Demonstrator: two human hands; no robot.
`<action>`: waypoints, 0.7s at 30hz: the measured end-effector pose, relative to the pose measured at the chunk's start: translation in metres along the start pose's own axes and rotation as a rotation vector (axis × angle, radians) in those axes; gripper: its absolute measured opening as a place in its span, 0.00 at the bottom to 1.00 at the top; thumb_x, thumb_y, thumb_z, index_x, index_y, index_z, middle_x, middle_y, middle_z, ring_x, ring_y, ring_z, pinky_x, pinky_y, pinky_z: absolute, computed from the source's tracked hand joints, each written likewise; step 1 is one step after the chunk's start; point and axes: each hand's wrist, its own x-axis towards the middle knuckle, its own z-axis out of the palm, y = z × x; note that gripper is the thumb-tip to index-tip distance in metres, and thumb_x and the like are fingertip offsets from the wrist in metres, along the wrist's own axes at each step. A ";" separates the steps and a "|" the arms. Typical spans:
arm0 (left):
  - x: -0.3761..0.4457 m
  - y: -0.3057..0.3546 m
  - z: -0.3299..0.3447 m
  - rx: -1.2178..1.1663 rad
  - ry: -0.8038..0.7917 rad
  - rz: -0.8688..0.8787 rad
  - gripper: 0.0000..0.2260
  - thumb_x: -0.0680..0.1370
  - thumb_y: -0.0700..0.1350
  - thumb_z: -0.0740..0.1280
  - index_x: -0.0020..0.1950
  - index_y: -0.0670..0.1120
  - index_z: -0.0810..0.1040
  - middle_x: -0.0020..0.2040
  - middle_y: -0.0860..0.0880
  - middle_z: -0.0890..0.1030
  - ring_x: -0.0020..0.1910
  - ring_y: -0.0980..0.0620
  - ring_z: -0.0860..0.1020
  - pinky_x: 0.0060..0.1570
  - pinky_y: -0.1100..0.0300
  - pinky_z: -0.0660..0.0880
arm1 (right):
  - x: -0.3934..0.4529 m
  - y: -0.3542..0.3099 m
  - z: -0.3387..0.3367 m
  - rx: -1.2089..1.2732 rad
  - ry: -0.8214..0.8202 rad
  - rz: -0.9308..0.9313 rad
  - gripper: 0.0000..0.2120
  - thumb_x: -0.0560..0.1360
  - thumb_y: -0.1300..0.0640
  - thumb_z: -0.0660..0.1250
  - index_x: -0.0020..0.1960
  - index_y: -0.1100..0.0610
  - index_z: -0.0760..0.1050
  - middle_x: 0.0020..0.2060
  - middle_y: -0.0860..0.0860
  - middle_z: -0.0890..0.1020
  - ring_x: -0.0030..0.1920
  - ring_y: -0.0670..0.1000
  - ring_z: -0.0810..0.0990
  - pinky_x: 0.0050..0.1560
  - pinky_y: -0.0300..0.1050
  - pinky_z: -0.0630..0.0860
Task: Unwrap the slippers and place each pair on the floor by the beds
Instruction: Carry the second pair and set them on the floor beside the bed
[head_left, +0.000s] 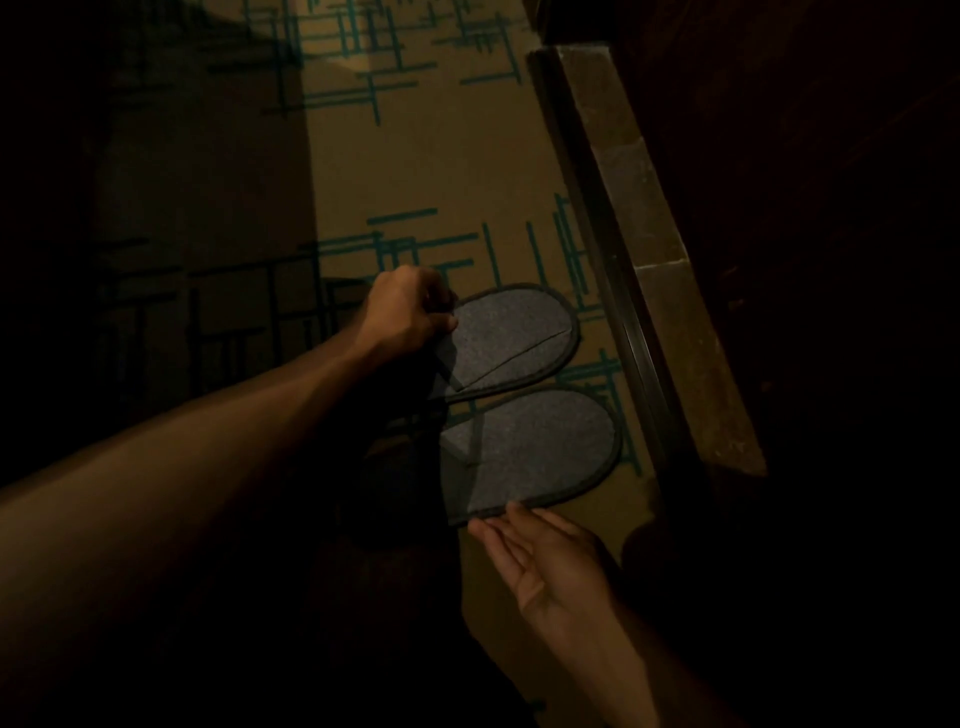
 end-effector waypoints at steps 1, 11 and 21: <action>0.000 0.000 0.000 -0.001 -0.002 0.001 0.08 0.72 0.43 0.75 0.47 0.41 0.84 0.42 0.47 0.81 0.49 0.48 0.81 0.41 0.64 0.66 | 0.000 0.001 0.001 0.006 -0.004 -0.003 0.07 0.78 0.69 0.64 0.56 0.70 0.74 0.46 0.68 0.81 0.45 0.62 0.84 0.39 0.46 0.84; 0.002 -0.003 0.000 0.014 -0.012 -0.004 0.10 0.72 0.46 0.75 0.49 0.42 0.84 0.48 0.44 0.84 0.47 0.51 0.79 0.43 0.63 0.68 | 0.002 0.006 0.015 -0.004 0.015 -0.035 0.09 0.79 0.69 0.63 0.58 0.72 0.74 0.53 0.71 0.80 0.45 0.62 0.84 0.37 0.44 0.85; 0.004 -0.004 0.000 0.064 -0.004 0.043 0.10 0.72 0.46 0.75 0.48 0.42 0.83 0.49 0.42 0.85 0.49 0.46 0.82 0.42 0.63 0.68 | -0.002 0.009 0.023 -0.222 0.032 -0.070 0.16 0.81 0.63 0.61 0.67 0.68 0.66 0.43 0.66 0.82 0.38 0.58 0.85 0.35 0.41 0.84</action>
